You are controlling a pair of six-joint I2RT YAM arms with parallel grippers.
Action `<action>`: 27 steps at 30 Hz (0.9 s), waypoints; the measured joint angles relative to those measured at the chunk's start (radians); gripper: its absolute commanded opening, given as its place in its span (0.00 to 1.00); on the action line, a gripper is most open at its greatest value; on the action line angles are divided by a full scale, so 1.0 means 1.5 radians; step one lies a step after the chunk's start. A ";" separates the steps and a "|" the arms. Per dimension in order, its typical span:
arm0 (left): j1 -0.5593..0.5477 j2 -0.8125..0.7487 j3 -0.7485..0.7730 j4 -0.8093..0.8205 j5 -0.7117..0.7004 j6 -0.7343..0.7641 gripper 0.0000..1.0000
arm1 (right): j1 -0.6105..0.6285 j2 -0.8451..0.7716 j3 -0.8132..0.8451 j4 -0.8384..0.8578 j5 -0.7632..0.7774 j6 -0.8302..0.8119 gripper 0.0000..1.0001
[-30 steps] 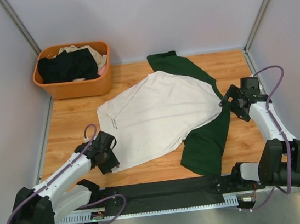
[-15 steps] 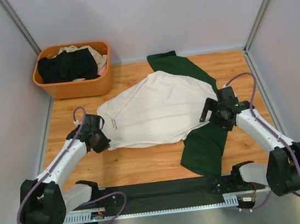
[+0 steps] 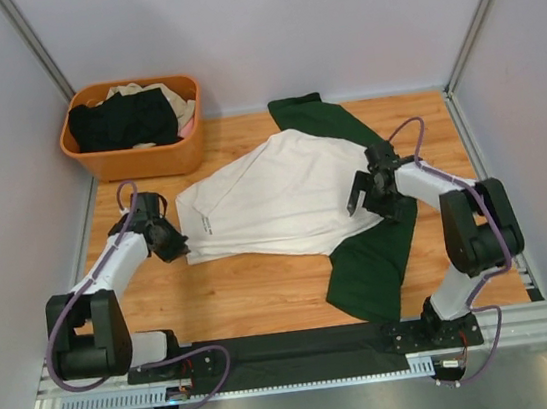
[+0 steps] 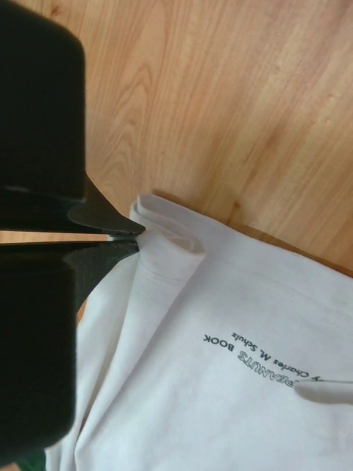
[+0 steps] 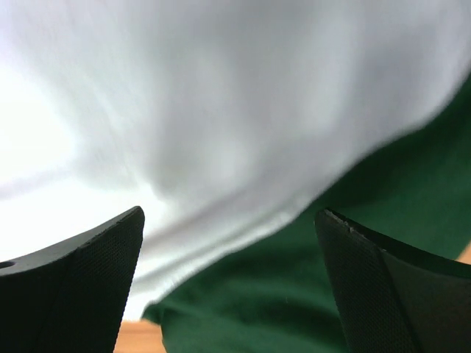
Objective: Fold and stack the t-shirts
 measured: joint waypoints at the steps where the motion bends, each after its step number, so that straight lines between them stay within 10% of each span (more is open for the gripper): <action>1: 0.009 0.006 0.006 0.002 0.005 0.001 0.00 | -0.002 0.027 0.019 0.005 0.001 -0.003 1.00; 16: 0.082 0.134 0.225 0.012 0.057 0.008 0.00 | -0.058 0.318 0.493 -0.081 -0.023 -0.074 1.00; 27: 0.083 0.074 0.116 0.020 0.099 0.021 0.00 | -0.043 -0.167 -0.004 -0.046 0.022 -0.002 0.99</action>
